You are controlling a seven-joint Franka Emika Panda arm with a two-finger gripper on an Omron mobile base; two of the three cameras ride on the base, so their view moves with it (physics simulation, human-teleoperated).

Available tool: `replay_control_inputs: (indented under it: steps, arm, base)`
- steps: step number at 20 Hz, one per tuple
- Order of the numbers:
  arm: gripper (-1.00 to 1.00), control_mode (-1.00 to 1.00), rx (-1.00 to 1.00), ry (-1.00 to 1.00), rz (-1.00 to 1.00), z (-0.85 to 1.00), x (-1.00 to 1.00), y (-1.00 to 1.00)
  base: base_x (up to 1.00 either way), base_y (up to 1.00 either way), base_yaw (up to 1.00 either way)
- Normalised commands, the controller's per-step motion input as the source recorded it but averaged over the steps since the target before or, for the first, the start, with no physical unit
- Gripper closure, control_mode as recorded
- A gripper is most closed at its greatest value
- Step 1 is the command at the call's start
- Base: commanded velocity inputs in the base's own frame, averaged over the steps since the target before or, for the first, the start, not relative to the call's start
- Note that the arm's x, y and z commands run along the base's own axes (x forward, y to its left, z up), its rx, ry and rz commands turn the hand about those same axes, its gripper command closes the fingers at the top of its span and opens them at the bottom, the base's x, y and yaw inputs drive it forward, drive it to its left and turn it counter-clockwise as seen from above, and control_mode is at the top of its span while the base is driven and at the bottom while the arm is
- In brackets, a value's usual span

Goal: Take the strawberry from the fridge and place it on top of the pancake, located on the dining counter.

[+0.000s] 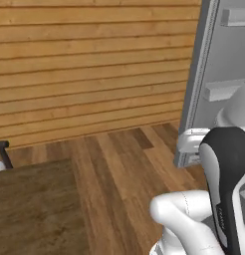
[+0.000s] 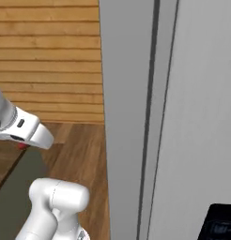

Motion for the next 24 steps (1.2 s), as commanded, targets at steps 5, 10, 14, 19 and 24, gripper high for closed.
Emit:
replay_control_inputs:
  steps: [5,10,14,19,24]
  arm:
    - [1.00,1.00,0.00,0.00,0.00,0.00,0.00,0.00]
    - [1.00,1.00,0.00,0.00,0.00,0.00,0.00,0.00]
    - [1.00,1.00,0.00,0.00,0.00,0.00,0.00,0.00]
    - [1.00,1.00,0.00,0.00,0.00,0.00,0.00,0.00]
    - [1.00,1.00,0.00,0.00,0.00,0.00,0.00,0.00]
  base:
    - [0.25,0.40,0.20]
    - [0.85,0.21,0.00]
    - [1.00,0.16,0.00]
    - [1.00,0.15,0.00]
    - [1.00,0.21,0.00]
